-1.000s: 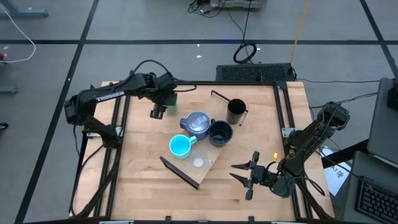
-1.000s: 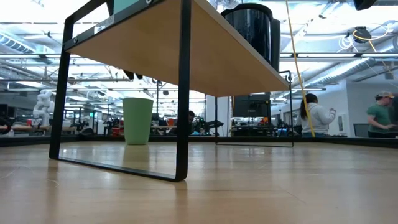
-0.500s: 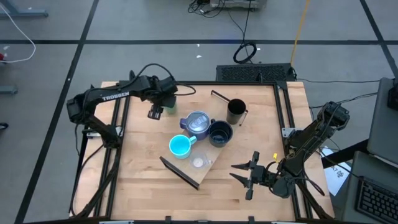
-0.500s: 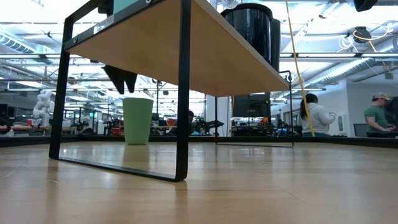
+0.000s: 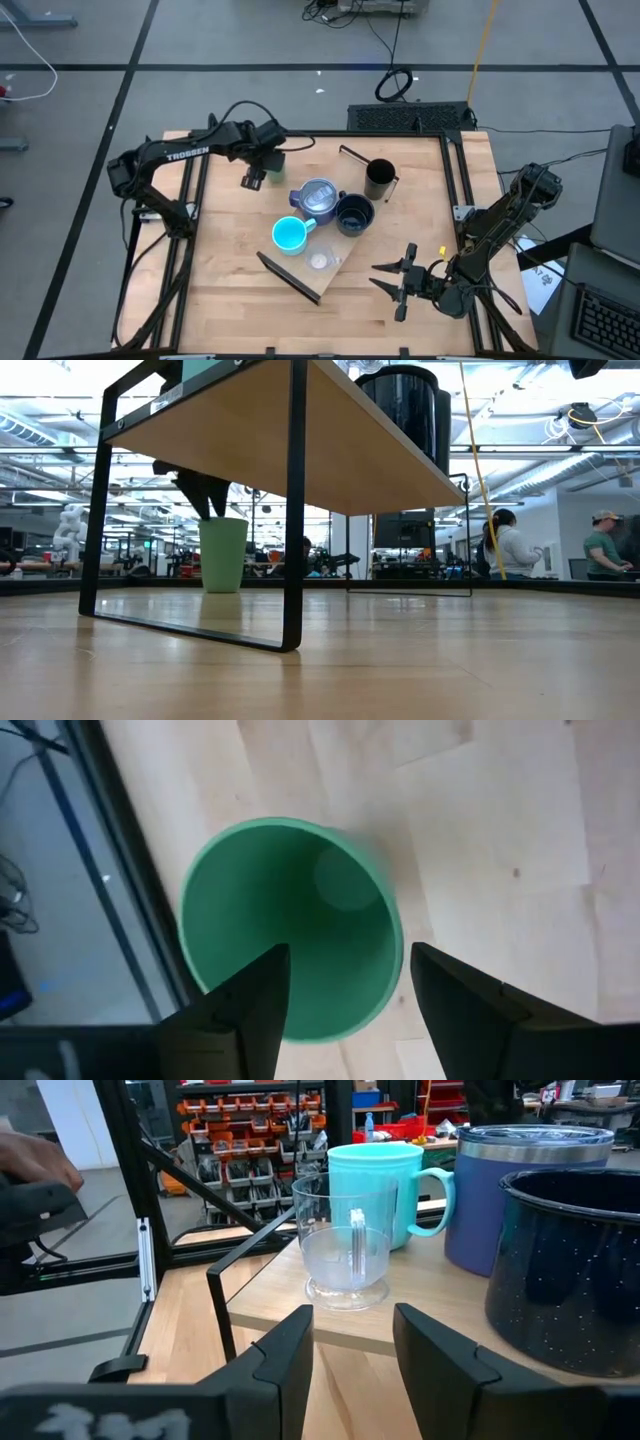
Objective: Stack small to large cups/mugs on shelf
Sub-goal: Put the green cup on the shelf aligned with the black cup
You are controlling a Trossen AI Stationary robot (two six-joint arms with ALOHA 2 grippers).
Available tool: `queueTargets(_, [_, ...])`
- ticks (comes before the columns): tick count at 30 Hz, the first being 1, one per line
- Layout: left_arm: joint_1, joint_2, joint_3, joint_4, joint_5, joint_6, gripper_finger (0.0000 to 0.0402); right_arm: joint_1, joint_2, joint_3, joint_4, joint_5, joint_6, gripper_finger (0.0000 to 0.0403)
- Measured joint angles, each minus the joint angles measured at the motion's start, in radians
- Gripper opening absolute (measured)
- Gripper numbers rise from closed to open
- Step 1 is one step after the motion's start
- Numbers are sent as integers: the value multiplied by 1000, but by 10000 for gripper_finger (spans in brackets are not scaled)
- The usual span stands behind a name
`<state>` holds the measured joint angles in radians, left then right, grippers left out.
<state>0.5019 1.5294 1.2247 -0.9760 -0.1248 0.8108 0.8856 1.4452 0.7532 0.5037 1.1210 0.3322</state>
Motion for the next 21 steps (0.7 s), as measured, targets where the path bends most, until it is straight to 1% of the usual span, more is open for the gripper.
queueTargets(3, [4, 5, 0, -10, 28, 2, 209, 0, 0, 0, 0, 0, 0, 130])
queueTargets(8, [4, 5, 0, -9, 31, 17, 204, 0, 0, 0, 0, 0, 0, 130])
queueTargets(16, [15, 39, 0, -4, 45, 41, 151, 0, 0, 0, 0, 0, -1, 130])
queueTargets(19, [15, 62, 0, 2, 43, 43, 139, 0, 0, 0, 0, 0, -1, 130])
queueTargets(21, [14, 76, 0, 8, 19, 43, 132, 0, 0, 0, 0, 0, 0, 130])
